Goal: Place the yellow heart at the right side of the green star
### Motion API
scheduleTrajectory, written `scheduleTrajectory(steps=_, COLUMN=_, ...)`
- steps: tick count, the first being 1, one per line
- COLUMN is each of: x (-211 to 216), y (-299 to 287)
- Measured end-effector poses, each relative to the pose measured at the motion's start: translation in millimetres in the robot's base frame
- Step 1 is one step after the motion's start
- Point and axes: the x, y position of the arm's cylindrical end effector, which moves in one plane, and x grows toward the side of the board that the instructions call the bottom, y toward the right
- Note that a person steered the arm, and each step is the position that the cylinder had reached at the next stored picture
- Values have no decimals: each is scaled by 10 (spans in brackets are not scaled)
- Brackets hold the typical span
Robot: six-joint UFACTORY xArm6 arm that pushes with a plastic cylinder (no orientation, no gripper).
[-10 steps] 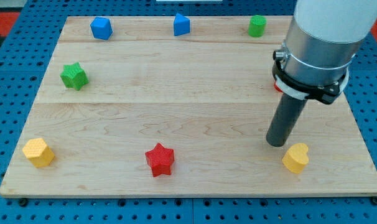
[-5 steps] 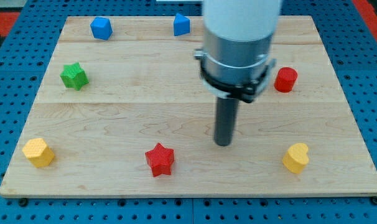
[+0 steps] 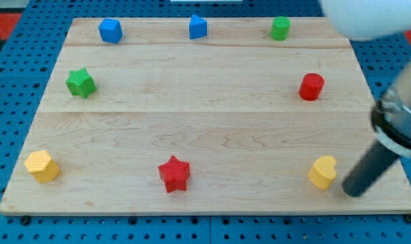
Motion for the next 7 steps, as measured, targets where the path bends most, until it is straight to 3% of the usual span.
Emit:
scheduleTrajectory(steps=1, x=-403, y=-471)
scheduleTrajectory(steps=2, x=-217, y=-1002)
scheduleTrajectory(steps=3, x=-208, y=-627)
scheduleTrajectory(steps=4, x=92, y=-897)
scheduleTrajectory(steps=7, x=-349, y=-2275)
